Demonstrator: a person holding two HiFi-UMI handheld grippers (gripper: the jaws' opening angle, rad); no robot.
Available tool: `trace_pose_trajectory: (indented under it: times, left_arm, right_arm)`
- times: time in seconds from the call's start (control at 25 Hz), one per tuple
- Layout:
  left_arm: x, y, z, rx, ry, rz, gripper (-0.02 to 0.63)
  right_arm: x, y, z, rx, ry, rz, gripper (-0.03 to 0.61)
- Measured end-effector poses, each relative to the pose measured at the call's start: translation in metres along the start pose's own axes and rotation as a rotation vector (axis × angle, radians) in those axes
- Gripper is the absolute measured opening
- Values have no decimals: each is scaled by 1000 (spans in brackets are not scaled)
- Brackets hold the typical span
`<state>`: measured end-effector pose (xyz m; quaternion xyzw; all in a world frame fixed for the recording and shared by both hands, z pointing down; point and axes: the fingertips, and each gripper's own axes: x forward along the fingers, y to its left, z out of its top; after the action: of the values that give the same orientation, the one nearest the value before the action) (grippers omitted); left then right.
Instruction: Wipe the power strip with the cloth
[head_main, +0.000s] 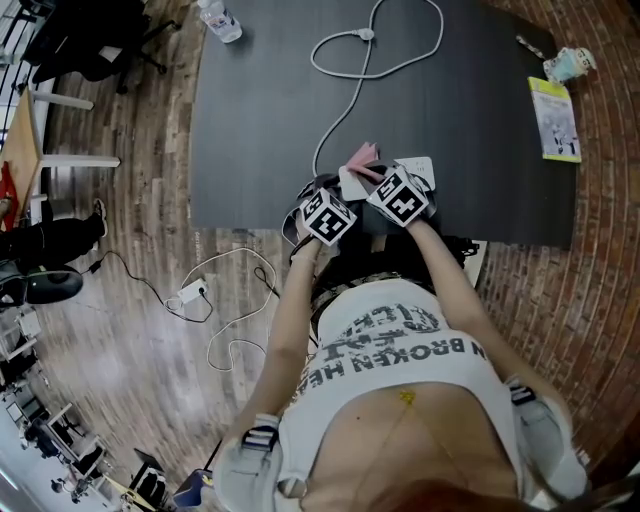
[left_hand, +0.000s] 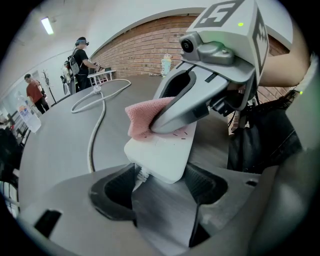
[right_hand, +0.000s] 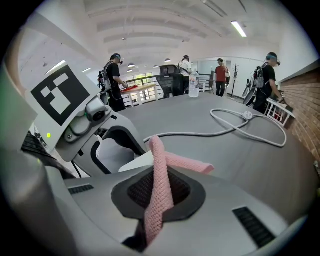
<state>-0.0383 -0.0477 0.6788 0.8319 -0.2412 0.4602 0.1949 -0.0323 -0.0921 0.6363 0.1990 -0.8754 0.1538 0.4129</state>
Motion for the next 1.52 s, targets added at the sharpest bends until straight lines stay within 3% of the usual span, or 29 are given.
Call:
trace_pose_trajectory:
  times: [1.52]
  left_arm:
    - [0, 2, -1, -6, 0, 1, 296]
  right_arm:
    - [-39, -47, -41, 86, 7, -140, 17]
